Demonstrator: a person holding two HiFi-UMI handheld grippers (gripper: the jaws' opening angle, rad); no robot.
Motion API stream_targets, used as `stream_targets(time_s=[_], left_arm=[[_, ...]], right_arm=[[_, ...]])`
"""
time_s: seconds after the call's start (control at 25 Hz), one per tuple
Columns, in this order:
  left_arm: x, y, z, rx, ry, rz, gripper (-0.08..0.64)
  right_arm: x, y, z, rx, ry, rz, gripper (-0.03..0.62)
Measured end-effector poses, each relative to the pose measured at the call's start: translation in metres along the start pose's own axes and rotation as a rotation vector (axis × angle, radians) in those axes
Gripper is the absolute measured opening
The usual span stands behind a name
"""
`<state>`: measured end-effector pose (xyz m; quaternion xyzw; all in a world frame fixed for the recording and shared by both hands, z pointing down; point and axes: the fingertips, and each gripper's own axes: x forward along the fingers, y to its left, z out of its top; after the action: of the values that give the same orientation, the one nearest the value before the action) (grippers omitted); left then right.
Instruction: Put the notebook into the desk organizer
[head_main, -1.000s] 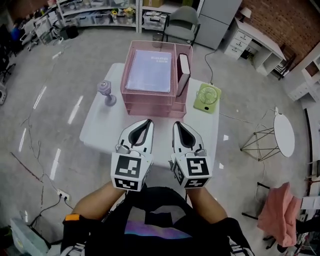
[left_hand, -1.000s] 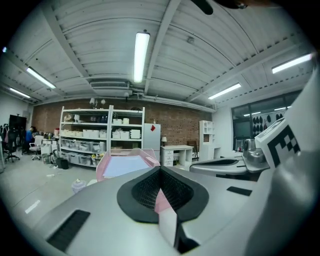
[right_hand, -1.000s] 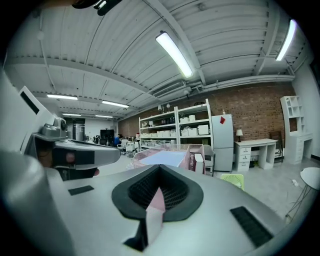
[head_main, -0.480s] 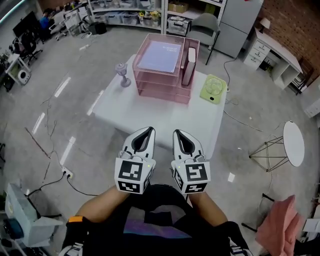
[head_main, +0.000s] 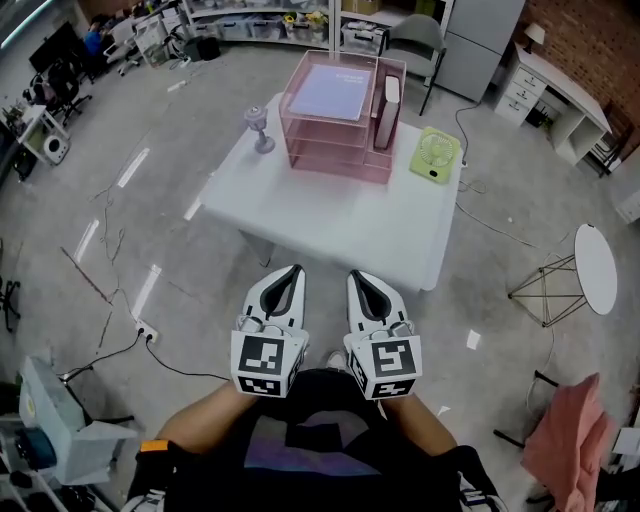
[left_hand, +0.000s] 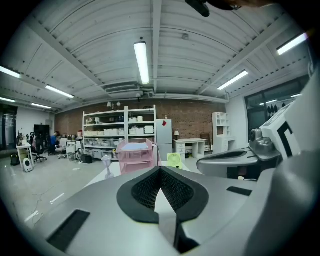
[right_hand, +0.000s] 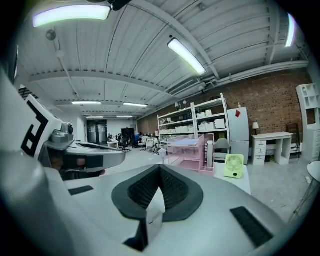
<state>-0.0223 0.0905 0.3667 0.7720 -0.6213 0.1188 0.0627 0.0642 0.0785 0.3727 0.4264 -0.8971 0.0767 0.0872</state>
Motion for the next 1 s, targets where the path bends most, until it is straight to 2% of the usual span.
stream_targets(time_s=[0.28,0.52,1.0], left_arm=[[-0.041,0.034,-0.023,-0.002,-0.001,-0.004,0.008],[-0.062,0.047,-0.036,-0.008,-0.001,-0.052,0.009],[-0.073,0.062,-0.043,0.001,-0.005,-0.097,0.008]], right_arm=[[-0.007,0.043,-0.017,0.016,0.04,-0.047,0.017],[-0.009,0.082,-0.022,0.019,0.052,-0.072,0.017],[-0.003,0.107,-0.023,0.016,0.068,-0.114,0.015]])
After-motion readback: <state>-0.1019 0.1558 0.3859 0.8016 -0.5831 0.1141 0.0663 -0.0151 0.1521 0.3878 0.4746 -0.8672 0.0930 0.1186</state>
